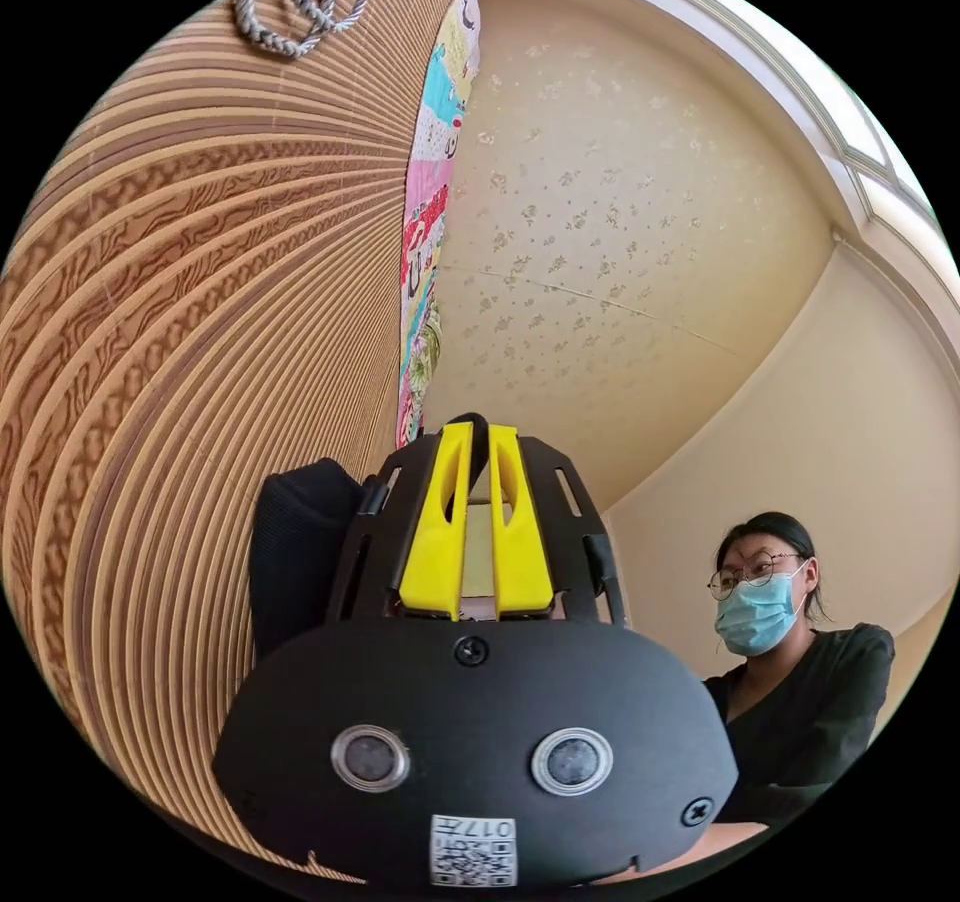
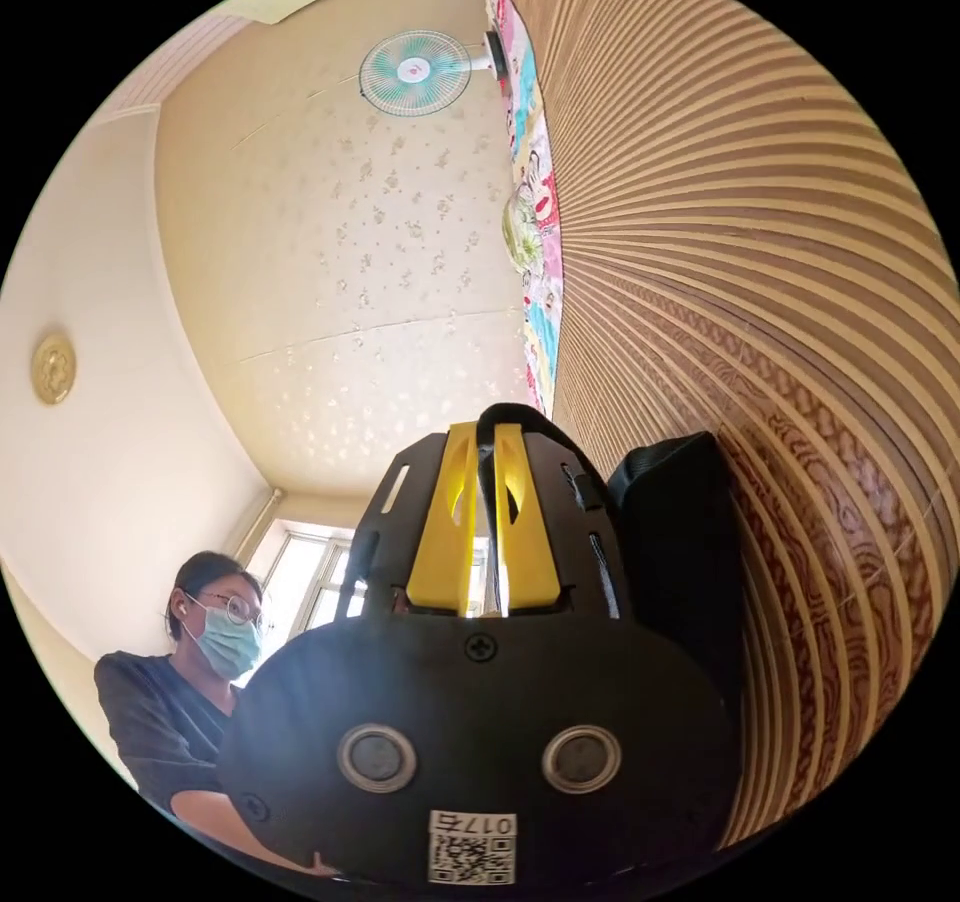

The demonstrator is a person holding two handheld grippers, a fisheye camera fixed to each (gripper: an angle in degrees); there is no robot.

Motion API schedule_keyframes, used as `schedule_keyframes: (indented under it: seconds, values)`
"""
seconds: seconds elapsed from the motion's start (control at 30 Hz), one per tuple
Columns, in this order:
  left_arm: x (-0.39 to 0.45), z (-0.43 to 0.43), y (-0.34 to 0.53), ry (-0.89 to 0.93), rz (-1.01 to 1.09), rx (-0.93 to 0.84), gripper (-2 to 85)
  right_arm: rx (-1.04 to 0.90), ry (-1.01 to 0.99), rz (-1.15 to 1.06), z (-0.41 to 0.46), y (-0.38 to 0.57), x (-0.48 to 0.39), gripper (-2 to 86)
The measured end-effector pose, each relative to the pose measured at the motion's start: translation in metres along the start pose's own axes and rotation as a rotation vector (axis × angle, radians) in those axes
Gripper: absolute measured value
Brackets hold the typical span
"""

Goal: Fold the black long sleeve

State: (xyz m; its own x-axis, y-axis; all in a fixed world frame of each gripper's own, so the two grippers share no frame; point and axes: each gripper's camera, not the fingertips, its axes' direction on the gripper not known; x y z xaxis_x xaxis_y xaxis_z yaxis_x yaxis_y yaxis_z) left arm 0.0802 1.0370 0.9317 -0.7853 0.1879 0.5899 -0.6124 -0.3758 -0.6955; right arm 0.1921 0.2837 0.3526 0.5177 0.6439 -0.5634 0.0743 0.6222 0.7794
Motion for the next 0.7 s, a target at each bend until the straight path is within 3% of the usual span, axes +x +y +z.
schedule_keyframes:
  seconds: [0.17, 0.27, 0.37, 0.43, 0.6, 0.7]
  values:
    - [-0.019, 0.004, -0.007, -0.049, -0.103, 0.018, 4.8, 0.001, 0.059, 0.030, 0.042, 0.003, 0.013, 4.7]
    - [-0.012, -0.002, -0.013, 0.002, -0.028, 0.077, 4.8, 0.021, 0.036, -0.001, 0.067, 0.007, 0.007, 6.6]
    - [-0.004, -0.006, -0.017, -0.007, -0.001, 0.020, 7.5, 0.026, 0.013, -0.037, 0.094, 0.012, -0.009, 7.9]
    - [0.008, -0.010, -0.010, -0.105, 0.057, -0.050, 9.2, -0.039, 0.075, -0.075, 0.119, 0.018, -0.025, 7.9]
    - [0.029, -0.017, 0.048, -0.613, 0.163, -0.271, 10.9, -0.324, 0.269, -0.225, 0.214, 0.062, -0.073, 8.3]
    - [0.025, -0.017, 0.080, -0.650, 0.158, -0.346, 11.1, -0.560, 0.400, -0.317, 0.291, 0.111, -0.098, 8.2]
